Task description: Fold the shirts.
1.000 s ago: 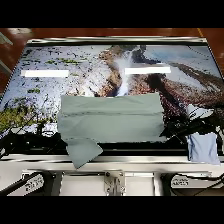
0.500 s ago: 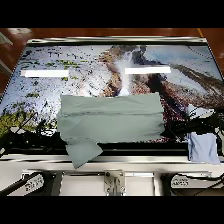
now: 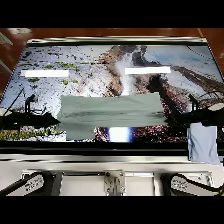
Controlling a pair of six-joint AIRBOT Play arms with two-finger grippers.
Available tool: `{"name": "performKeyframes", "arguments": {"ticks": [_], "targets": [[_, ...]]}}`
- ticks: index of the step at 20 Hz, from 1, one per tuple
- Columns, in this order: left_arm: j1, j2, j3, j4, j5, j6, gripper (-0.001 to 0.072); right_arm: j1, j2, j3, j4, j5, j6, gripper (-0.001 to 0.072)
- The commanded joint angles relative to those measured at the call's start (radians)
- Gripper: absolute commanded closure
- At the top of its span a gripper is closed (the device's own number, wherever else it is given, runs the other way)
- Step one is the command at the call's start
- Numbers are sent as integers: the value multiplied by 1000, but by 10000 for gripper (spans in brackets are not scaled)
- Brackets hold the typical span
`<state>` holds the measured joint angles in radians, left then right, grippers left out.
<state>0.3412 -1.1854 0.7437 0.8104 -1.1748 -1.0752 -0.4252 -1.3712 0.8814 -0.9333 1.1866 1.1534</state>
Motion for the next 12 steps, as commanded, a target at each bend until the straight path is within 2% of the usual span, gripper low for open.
{"name": "performKeyframes", "arguments": {"ticks": [1, 4, 8, 12], "targets": [[-17, -73, 128, -13, -14, -3, 676, 107, 15, 84, 2, -137, 16, 637], [-18, -149, 231, -49, -13, -3, 676, 190, -5, 167, -92, -317, 134, 638], [-35, -296, 361, -122, -11, -12, 676, 237, -124, 276, -92, -328, 182, 637], [-74, -443, 512, -160, 8, -38, 676, 272, -215, 287, -102, -346, 194, 637]]}}
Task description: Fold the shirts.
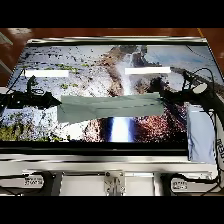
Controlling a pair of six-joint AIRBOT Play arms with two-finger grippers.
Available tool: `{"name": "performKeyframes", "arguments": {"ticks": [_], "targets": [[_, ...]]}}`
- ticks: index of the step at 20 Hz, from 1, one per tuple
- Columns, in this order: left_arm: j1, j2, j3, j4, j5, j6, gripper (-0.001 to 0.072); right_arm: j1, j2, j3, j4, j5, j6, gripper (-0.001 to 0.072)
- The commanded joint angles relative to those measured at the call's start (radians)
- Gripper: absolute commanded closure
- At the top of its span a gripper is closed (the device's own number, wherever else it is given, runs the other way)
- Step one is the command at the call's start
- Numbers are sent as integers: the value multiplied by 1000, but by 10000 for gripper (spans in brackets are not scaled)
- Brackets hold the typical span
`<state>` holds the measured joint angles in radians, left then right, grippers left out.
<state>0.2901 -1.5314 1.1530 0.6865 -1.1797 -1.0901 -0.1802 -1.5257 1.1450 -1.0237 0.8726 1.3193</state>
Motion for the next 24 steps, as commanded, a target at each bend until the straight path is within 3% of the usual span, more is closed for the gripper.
{"name": "performKeyframes", "arguments": {"ticks": [1, 10, 11, 12, 13, 14, 15, 17, 20, 24], "targets": [[-30, -128, 143, -36, 16, -35, 676, 27, -71, 24, -12, -45, 38, 637], [-53, -298, 230, -21, 14, -136, 676, 26, -99, 24, -32, -137, 83, 637], [-54, -303, 230, -21, 8, -139, 661, 26, -105, 24, -33, -136, 84, 636], [-54, -303, 230, -20, 3, -140, 513, 26, -105, 24, -34, -135, 82, 624], [-52, -302, 230, -20, -3, -162, 275, 26, -103, 24, -33, -141, 79, 575], [-49, -302, 234, -21, -19, -191, 174, 26, -103, 32, -33, -131, 79, 308], [-45, -302, 246, -19, -55, -194, 175, 26, -103, 43, -33, -119, 69, 77], [-35, -301, 284, -8, -135, -199, 180, 21, -103, 77, -64, -73, 38, 49], [-34, -289, 343, -6, -232, -198, 206, -20, -107, 92, -80, -52, 106, 49], [-55, -234, 352, -6, -238, -195, 219, -68, -181, 92, 63, 38, 107, 50]]}}
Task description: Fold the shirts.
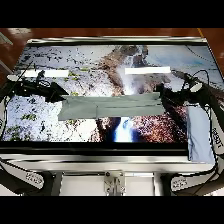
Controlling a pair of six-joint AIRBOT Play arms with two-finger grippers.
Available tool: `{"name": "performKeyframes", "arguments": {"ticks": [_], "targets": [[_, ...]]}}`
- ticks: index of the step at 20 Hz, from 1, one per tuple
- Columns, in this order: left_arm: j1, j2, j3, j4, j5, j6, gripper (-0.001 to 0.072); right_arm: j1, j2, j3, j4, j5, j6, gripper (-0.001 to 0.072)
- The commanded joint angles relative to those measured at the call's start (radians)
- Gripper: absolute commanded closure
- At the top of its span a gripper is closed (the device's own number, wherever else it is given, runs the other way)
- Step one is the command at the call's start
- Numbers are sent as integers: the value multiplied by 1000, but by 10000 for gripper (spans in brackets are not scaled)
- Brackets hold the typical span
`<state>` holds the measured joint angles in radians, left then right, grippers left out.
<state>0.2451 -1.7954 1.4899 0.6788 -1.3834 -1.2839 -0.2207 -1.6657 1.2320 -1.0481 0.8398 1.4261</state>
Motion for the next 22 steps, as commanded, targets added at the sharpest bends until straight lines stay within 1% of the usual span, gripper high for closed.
{"name": "performKeyframes", "arguments": {"ticks": [1, 2, 3, 5, 6, 7, 8, 9, 10, 11, 12, 13, 16, 19, 20, 22], "targets": [[-16, 43, 16, 2, -39, 0, 220, -27, -62, 5, 112, 82, -22, 50], [-23, 55, 16, 2, -44, -1, 222, -23, -82, 5, 132, 87, -24, 51], [-30, 65, 16, 2, -50, 0, 262, -18, -97, 5, 153, 87, -24, 52], [-50, 85, 16, 2, -58, 0, 275, -6, -121, 5, 204, 84, -25, 54], [-61, 93, 16, 2, -60, 0, 276, -2, -125, 5, 216, 80, -32, 113], [-72, 100, 16, 2, -58, 0, 277, 0, -124, 5, 214, 76, -37, 294], [-86, 105, 16, 2, -58, 0, 309, 0, -123, 5, 227, 78, -46, 549], [-100, 107, 16, 1, -58, 10, 437, -2, -119, 8, 250, 96, -72, 632], [-118, 108, 16, 1, -58, 27, 577, -3, -106, 14, 268, 135, -136, 632], [-138, 107, 16, 1, -55, 47, 661, -3, -84, 24, 269, 172, -191, 633], [-165, 107, 15, 1, -39, 66, 675, -3, -48, 33, 269, 209, -225, 634], [-198, 107, 15, 1, -6, 68, 675, -3, -6, 40, 269, 242, -235, 635], [-354, 107, 14, 0, 188, 68, 675, -3, 176, 45, 269, 315, -216, 636], [-553, 103, 14, 0, 413, 56, 675, 2, 366, 45, 266, 411, -90, 636], [-624, 97, 14, 1, 488, 46, 675, 10, 423, 45, 264, 441, -66, 636], [-742, 74, 14, 1, 584, 27, 675, 19, 540, 45, 262, 474, -10, 636]]}}
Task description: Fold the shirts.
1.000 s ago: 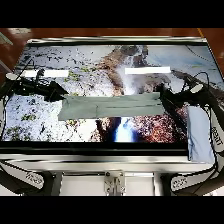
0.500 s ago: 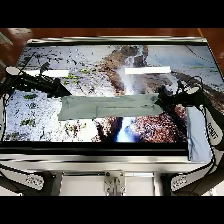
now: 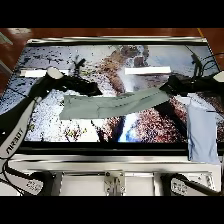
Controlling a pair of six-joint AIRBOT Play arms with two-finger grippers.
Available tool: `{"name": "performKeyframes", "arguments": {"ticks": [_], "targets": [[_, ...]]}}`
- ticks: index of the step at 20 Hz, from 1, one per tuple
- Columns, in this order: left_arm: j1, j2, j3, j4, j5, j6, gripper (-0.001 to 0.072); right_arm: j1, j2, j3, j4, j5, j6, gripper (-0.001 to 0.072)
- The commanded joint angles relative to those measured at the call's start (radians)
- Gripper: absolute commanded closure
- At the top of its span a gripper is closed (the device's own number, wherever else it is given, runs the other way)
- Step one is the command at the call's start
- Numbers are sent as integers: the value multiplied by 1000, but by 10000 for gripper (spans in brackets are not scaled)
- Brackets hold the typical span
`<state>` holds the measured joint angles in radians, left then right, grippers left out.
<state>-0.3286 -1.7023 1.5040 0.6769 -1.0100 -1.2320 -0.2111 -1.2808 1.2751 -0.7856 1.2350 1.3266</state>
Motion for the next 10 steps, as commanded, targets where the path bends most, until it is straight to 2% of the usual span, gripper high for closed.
{"name": "performKeyframes", "arguments": {"ticks": [1, 3, 5, 8, 10], "targets": [[-210, -39, 0, 3, 235, -52, 675, 9, 214, 2, -2, 82, 132, 636], [-268, -82, 0, 2, 253, -131, 675, 6, 315, 2, -27, 81, 189, 636], [-305, -121, 0, -64, 270, -134, 675, 6, 387, 2, -57, 100, 244, 636], [-349, -177, 0, -265, 283, -133, 675, 6, 449, 2, -63, 127, 278, 636], [-378, -192, 0, -356, 278, -85, 675, 6, 458, 2, -84, 129, 290, 636]]}}
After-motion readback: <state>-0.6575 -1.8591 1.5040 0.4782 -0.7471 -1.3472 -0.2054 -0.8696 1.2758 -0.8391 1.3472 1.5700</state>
